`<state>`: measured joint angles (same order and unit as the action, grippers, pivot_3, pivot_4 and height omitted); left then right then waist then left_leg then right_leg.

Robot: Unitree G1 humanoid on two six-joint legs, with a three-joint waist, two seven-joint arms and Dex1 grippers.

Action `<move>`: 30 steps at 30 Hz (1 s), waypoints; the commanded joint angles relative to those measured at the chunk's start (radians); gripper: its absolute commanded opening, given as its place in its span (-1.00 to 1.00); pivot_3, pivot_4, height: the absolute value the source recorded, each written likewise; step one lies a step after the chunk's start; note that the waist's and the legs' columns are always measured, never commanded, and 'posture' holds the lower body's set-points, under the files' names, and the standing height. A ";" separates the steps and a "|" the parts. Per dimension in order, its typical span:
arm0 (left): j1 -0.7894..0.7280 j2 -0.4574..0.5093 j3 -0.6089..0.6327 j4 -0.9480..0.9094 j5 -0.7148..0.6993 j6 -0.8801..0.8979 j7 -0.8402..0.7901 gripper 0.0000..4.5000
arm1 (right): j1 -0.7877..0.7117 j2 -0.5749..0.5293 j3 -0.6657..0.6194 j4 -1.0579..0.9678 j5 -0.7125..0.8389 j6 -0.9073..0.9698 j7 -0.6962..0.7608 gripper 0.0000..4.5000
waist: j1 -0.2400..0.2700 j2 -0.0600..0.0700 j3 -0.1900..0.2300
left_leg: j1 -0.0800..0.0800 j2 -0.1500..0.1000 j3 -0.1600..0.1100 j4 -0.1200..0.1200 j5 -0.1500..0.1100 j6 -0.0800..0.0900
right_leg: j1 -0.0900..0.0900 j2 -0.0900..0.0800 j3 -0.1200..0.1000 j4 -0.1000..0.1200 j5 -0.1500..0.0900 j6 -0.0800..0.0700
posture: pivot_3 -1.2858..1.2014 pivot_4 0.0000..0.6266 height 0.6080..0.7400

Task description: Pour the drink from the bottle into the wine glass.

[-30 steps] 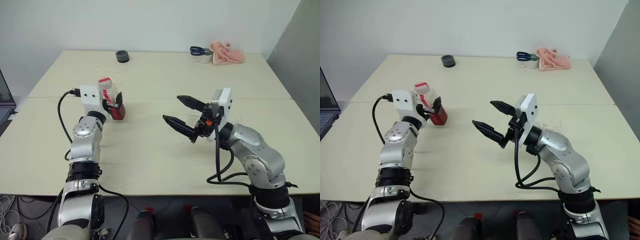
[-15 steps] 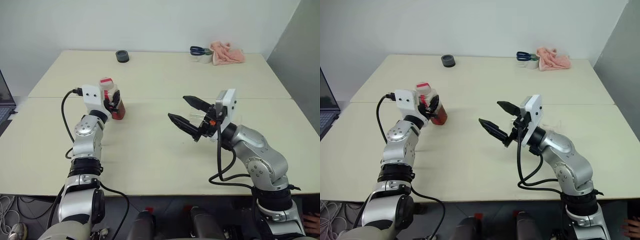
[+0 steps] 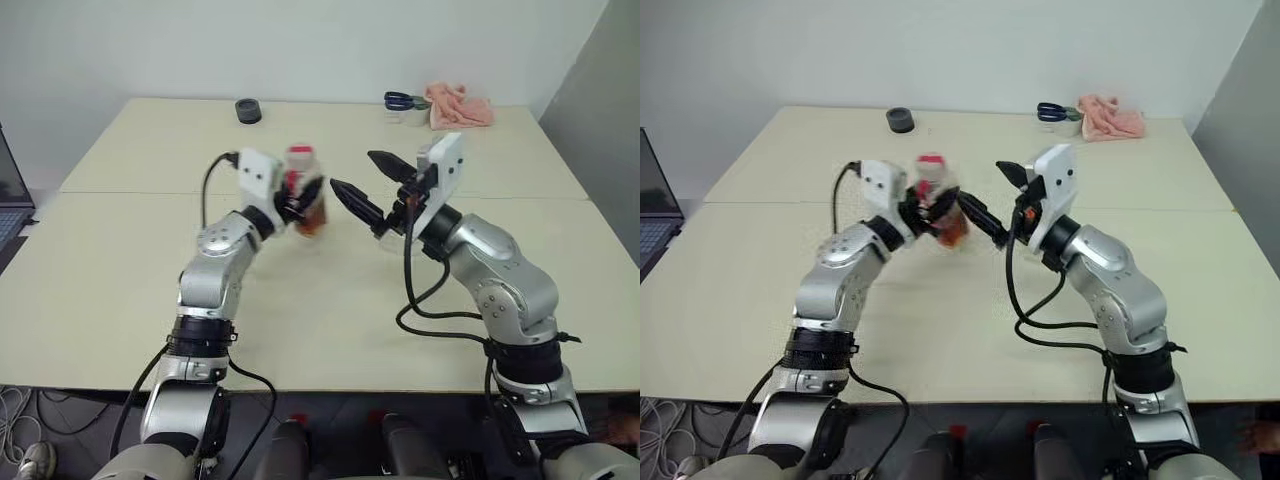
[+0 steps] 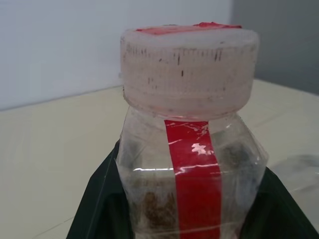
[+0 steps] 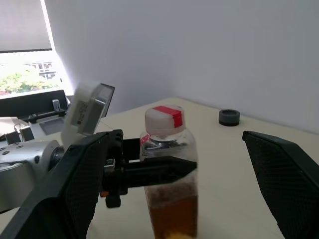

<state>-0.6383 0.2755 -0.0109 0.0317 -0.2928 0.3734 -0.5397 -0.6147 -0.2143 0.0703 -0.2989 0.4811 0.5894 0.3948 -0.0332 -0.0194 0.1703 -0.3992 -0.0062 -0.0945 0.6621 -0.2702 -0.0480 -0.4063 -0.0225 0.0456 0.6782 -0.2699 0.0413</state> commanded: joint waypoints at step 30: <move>0.043 0.090 -0.093 -0.316 -0.148 0.193 -0.241 -0.18 | -0.148 -0.094 -0.032 0.015 0.146 0.110 0.256 -0.20 | -0.011 0.002 0.003 | 0.001 0.001 0.002 0.000 0.000 0.001 | -0.001 0.001 0.000 0.001 0.000 0.000 | 0.03 -0.52 1.00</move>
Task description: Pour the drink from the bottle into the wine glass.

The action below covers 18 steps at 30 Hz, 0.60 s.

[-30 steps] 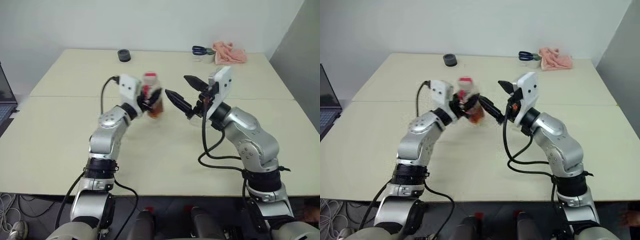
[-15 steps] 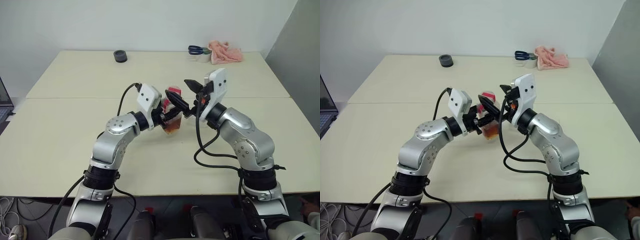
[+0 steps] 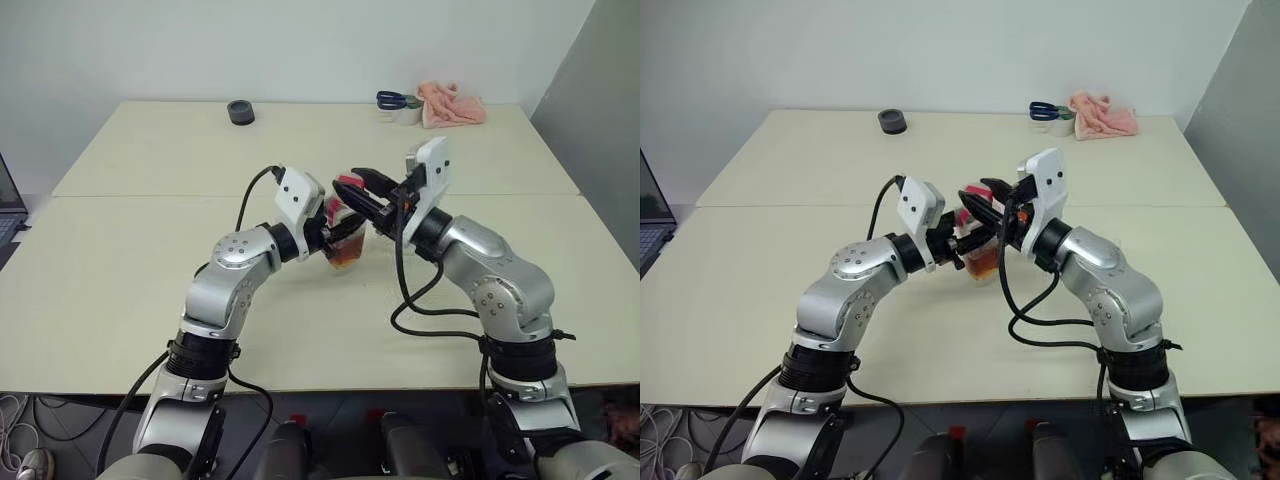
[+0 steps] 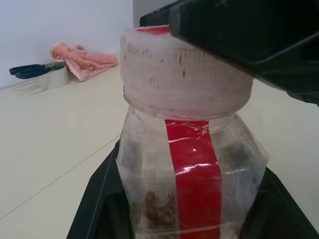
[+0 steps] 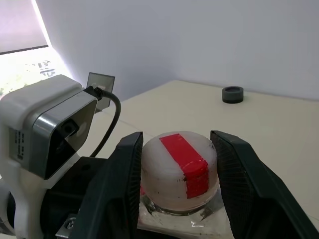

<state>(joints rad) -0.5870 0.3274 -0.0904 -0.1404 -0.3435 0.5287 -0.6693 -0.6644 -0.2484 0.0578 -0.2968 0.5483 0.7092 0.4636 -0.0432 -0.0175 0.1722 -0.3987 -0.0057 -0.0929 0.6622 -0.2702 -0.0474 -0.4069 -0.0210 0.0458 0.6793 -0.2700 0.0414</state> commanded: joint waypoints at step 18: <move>0.017 0.156 0.062 -0.287 -0.326 0.172 -0.165 -0.18 | -0.125 -0.259 -0.200 0.038 0.355 0.197 0.409 0.98 | 0.011 0.003 0.013 | -0.001 0.000 -0.002 0.000 0.000 0.000 | 0.000 -0.001 -0.002 -0.001 0.000 -0.001 | 0.03 -0.52 1.00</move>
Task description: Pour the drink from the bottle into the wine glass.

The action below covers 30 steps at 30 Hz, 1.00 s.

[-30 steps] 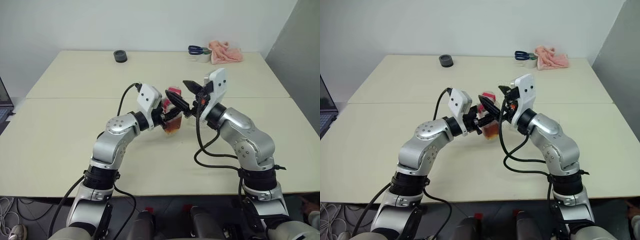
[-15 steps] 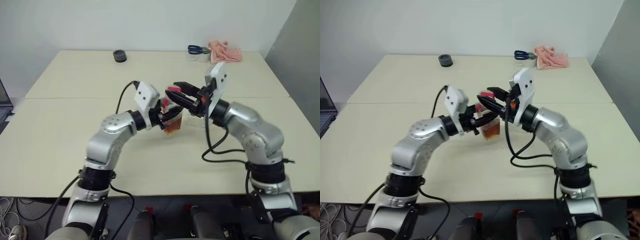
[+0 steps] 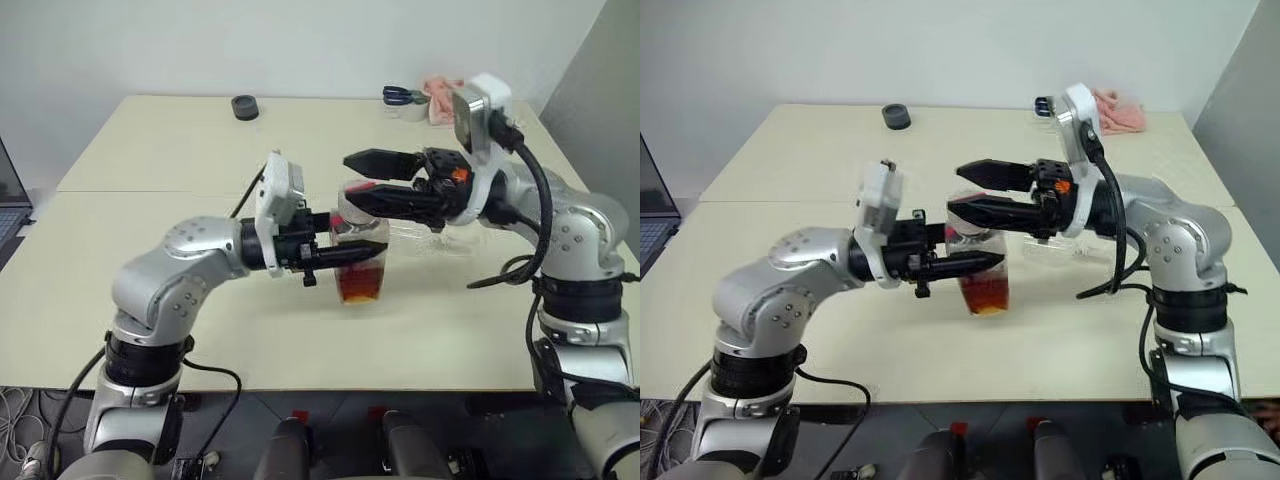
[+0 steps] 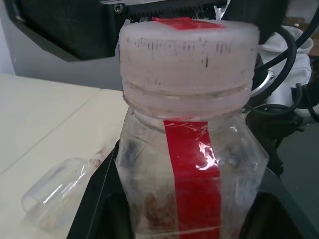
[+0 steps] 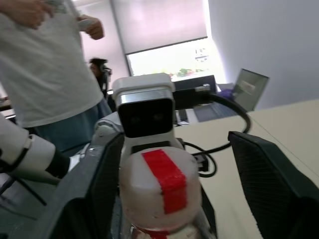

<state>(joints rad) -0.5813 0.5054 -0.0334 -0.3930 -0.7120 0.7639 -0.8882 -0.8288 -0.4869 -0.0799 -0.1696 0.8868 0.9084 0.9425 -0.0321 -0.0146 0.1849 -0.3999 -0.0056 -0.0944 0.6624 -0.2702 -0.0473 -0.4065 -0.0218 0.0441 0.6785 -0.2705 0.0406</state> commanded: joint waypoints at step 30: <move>0.036 -0.096 -0.053 0.060 0.248 -0.200 0.177 -0.18 | 0.222 0.146 0.120 -0.358 -0.250 -0.173 -0.475 -0.24 | 0.000 0.000 0.000 | 0.001 0.000 0.001 0.000 0.000 0.000 | 0.000 0.001 0.001 0.001 0.000 0.000 | 0.03 -0.52 1.00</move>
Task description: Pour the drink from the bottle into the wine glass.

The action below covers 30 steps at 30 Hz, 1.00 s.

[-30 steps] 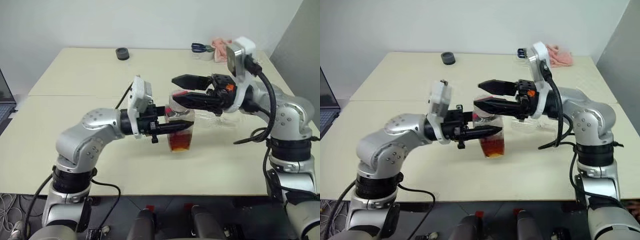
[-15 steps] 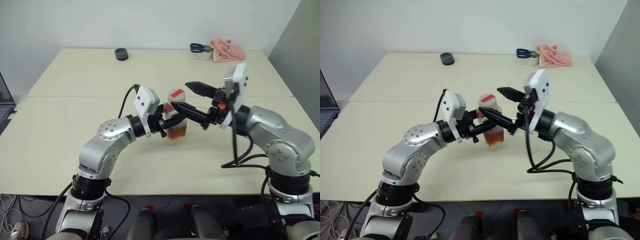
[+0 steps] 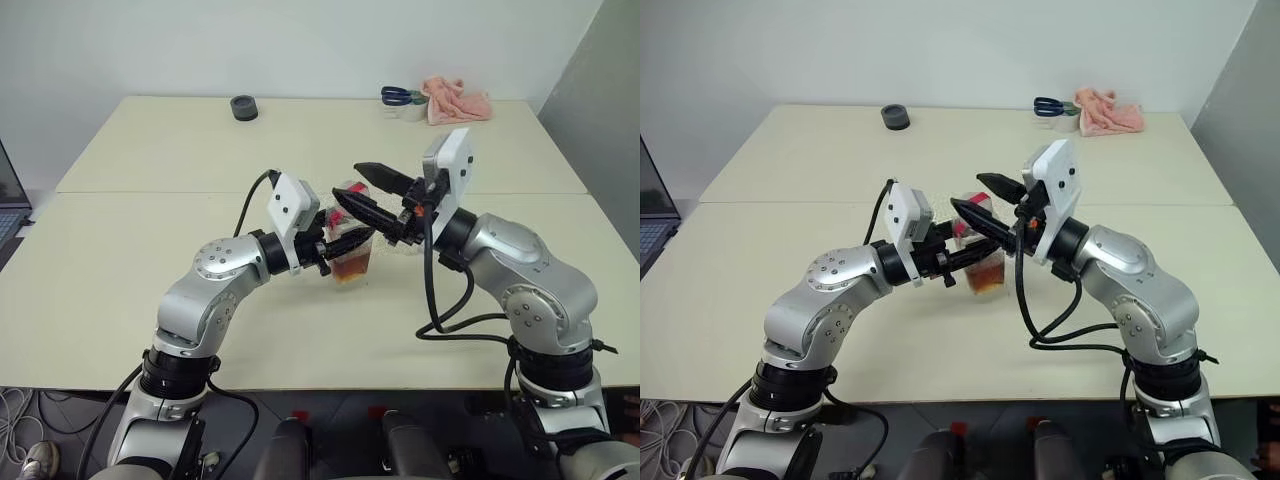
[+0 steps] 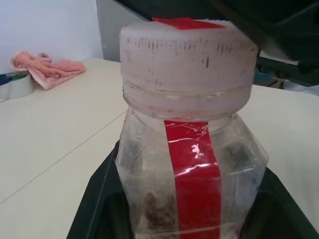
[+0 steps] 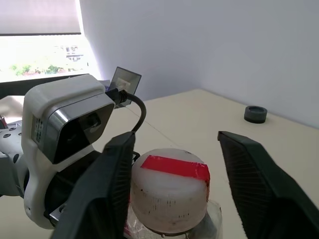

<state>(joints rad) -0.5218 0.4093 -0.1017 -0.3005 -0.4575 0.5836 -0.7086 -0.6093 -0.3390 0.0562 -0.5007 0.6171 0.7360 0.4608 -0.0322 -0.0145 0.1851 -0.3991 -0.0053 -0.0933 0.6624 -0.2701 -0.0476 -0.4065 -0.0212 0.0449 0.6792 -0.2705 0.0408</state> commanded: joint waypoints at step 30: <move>-0.034 -0.002 0.016 -0.033 -0.007 -0.017 0.002 -0.18 | -0.020 -0.014 -0.004 0.016 0.017 -0.015 0.038 0.76 | 0.000 0.000 0.000 | 0.000 0.000 0.000 0.000 0.000 0.000 | 0.000 0.000 0.000 0.000 0.000 0.000 | 0.03 -0.52 1.00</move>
<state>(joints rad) -0.5267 0.4106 -0.1011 -0.2964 -0.4578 0.5842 -0.7078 -0.6083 -0.3567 0.0637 -0.4636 0.6298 0.7473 0.4917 -0.0325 -0.0145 0.1851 -0.3991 -0.0053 -0.0933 0.6623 -0.2701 -0.0475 -0.4065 -0.0211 0.0448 0.6793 -0.2705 0.0408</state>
